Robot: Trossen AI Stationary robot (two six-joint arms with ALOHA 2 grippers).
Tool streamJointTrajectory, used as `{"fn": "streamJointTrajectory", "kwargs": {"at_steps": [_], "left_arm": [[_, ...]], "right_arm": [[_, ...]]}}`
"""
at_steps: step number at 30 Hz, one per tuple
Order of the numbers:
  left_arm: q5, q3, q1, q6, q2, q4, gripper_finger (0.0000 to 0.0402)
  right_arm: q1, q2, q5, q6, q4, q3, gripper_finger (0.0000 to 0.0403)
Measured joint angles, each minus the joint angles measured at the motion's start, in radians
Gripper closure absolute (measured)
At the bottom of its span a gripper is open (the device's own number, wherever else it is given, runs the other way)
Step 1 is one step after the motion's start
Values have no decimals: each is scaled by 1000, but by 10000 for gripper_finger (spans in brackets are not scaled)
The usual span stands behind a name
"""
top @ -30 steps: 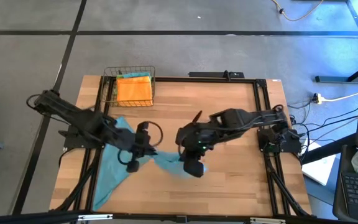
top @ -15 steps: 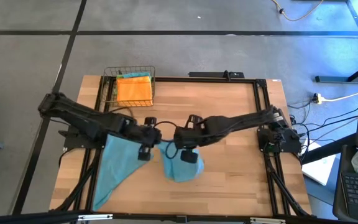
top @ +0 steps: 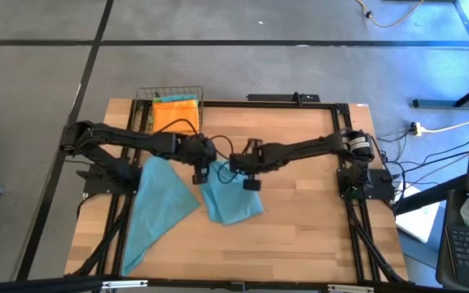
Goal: Fold microfiber towels
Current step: Fold the right light blue microfiber cloth
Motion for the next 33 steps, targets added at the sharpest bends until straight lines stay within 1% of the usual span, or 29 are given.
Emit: {"fn": "streamJointTrajectory", "kwargs": {"at_steps": [3, 6, 8, 10, 13, 14, 16, 17, 18, 20, 21, 24, 27, 30, 33], "left_arm": [[2, 22, 24, -1, -7, -12, 401], [3, 50, 37, -1, -8, -5, 401], [7, 64, 46, -1, -8, -9, 401], [7, 76, 57, -1, -8, -2, 401], [10, 81, 75, -13, -8, -7, 401], [17, 81, 81, -23, -8, -5, 401], [27, 81, 92, -42, -8, -5, 401], [34, 81, 97, -52, -8, -5, 401], [42, 81, 101, -57, -8, -6, 401], [53, 81, 107, -68, -8, -1, 401], [60, 81, 110, -74, -8, -3, 401], [75, 81, 119, -78, -8, -1, 401], [87, 81, 126, -78, -8, 0, 401], [101, 82, 133, -78, -8, -1, 401], [100, 82, 134, -81, -8, 0, 401]], "right_arm": [[-40, -35, 13, -65, 87, 6, 380], [-85, -71, 16, -91, 163, 8, 380], [-116, -91, -7, -99, 175, 9, 384], [-144, -115, -87, -104, 129, 9, 386], [-187, -160, -312, -59, 45, 8, 377], [-198, -180, -397, -31, 37, 8, 370], [-205, -219, -525, 27, 51, 7, 347], [-201, -233, -570, 48, 70, 8, 331], [-193, -241, -588, 58, 89, 10, 312], [-170, -244, -589, 43, 99, 7, 270], [-155, -240, -569, 15, 108, -5, 245], [-108, -226, -469, -112, 177, -79, 174], [-71, -212, -406, -167, 279, -161, 122], [-47, -212, -344, -130, 367, -221, 103], [-36, -212, -239, -73, 433, -254, 107]]}}
